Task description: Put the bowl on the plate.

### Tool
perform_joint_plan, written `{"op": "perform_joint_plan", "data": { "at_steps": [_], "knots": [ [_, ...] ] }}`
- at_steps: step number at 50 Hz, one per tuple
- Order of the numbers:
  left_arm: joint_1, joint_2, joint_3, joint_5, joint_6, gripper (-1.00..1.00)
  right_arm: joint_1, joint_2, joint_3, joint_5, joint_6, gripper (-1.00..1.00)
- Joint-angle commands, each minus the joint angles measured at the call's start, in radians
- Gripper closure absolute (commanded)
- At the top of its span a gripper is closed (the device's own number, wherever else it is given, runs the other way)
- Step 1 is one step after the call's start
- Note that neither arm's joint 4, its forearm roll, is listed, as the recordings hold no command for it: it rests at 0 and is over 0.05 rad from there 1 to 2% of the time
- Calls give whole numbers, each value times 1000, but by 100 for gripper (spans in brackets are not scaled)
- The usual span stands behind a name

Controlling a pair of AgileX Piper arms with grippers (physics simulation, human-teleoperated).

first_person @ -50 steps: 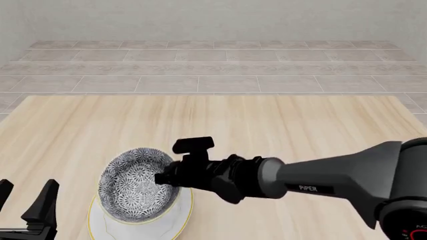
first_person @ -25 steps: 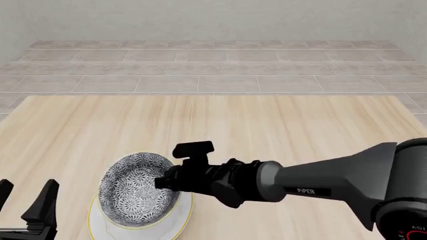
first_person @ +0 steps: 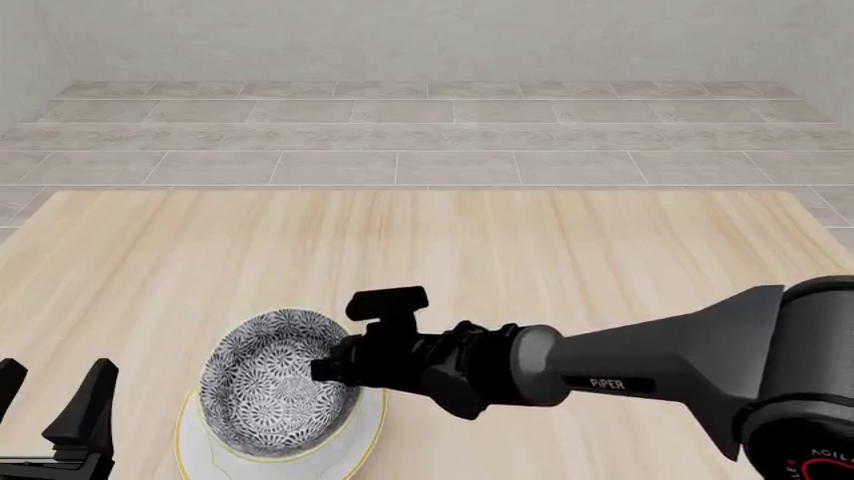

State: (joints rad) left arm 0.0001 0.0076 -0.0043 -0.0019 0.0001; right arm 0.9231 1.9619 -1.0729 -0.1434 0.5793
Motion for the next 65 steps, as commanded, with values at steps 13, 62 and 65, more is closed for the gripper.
{"op": "perform_joint_plan", "data": {
  "at_steps": [13,62,65],
  "knots": [
    [0,0,0,0,0,-100,5,9,-1,-11,15,100],
    [0,0,0,0,0,-100,11,36,8,-36,26,-100],
    [0,0,0,0,0,-100,15,34,9,-36,27,-100]
  ]
}}
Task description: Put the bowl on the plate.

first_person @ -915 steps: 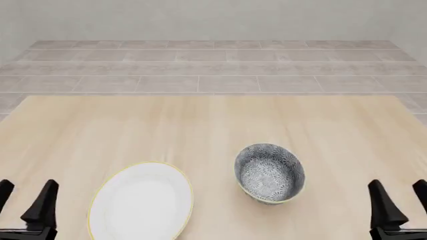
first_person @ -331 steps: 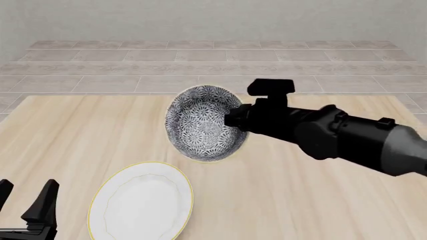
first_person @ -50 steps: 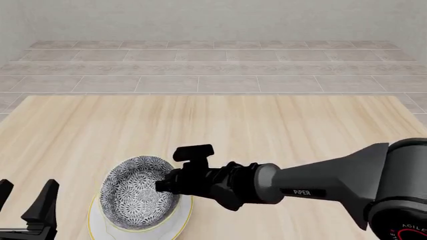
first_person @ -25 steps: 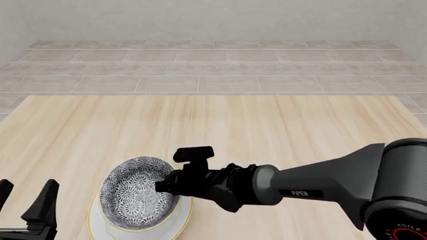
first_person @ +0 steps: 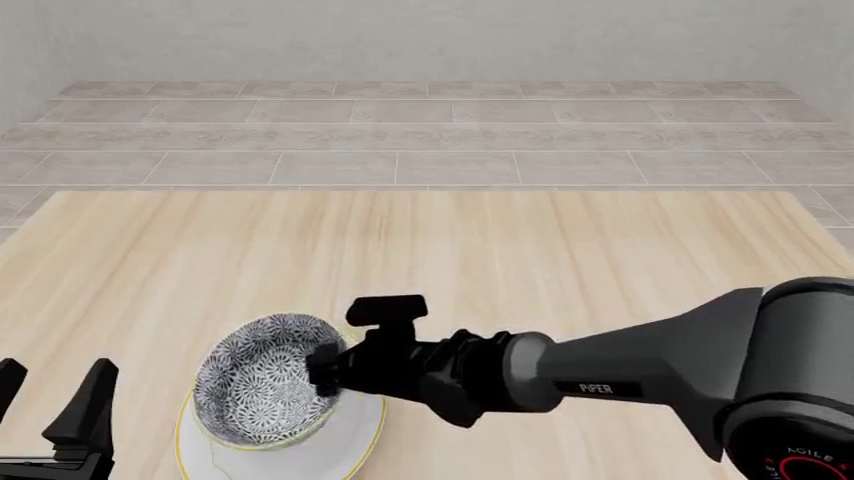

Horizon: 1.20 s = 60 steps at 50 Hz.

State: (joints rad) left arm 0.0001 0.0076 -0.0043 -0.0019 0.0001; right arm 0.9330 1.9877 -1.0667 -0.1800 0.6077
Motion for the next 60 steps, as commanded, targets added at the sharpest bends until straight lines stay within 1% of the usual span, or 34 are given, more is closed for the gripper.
{"op": "perform_joint_plan", "data": {
  "at_steps": [1,27,38,48,49,60],
  "knots": [
    [0,0,0,0,0,-100,1,10,1,1,-1,-100],
    [0,0,0,0,0,-100,-16,-15,-5,20,-19,-100],
    [0,0,0,0,0,-100,-32,-94,-17,70,-51,-100],
    [0,0,0,0,0,-100,-70,-282,-72,206,-159,-100],
    [0,0,0,0,0,-100,-70,-282,-72,207,-159,-100],
    [0,0,0,0,0,-100,-131,-498,-152,378,-301,-100]
  ]
}}
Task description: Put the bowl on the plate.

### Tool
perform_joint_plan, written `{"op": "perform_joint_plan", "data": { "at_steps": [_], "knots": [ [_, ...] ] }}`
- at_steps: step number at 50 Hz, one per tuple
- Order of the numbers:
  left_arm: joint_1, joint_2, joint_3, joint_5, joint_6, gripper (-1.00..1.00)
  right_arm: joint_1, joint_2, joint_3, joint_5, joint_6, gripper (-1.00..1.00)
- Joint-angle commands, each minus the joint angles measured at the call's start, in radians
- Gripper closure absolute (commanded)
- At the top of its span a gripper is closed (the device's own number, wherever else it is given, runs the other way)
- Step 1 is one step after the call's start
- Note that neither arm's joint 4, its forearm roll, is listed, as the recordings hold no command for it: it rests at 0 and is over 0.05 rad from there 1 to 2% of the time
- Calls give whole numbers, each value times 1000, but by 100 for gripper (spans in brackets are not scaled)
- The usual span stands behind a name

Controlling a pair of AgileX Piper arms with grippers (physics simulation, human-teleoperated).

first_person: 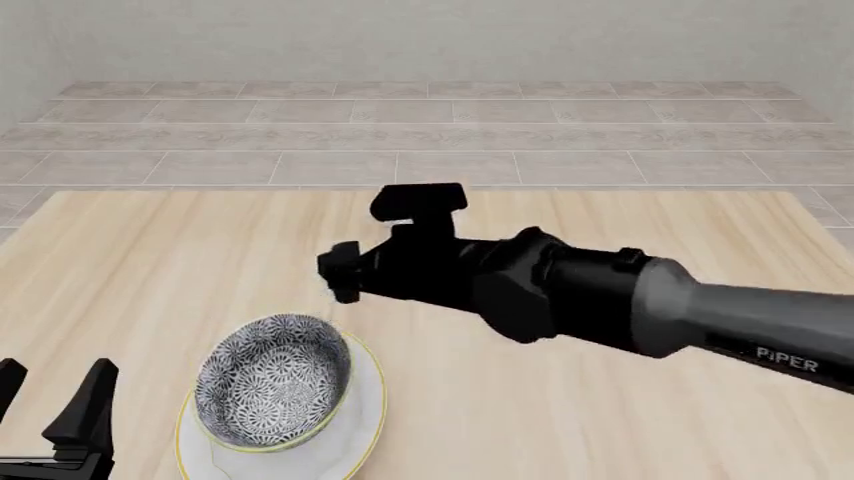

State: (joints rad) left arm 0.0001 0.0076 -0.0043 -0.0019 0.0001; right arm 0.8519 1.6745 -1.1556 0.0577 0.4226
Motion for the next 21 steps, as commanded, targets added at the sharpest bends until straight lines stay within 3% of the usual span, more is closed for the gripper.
{"op": "perform_joint_plan", "data": {
  "at_steps": [1,8,12,15,16,21],
  "knots": [
    [0,0,0,0,0,-100,-50,-185,-63,140,-116,-100],
    [0,0,0,0,0,-100,-125,-338,-126,255,-228,-100],
    [0,0,0,0,0,-100,-175,-436,-153,321,-328,-100],
    [0,0,0,0,0,-100,-179,-484,-151,334,-317,-100],
    [0,0,0,0,0,-100,-202,-525,-155,355,-343,-100],
    [0,0,0,0,0,-100,-258,-636,-147,380,-362,-100]
  ]
}}
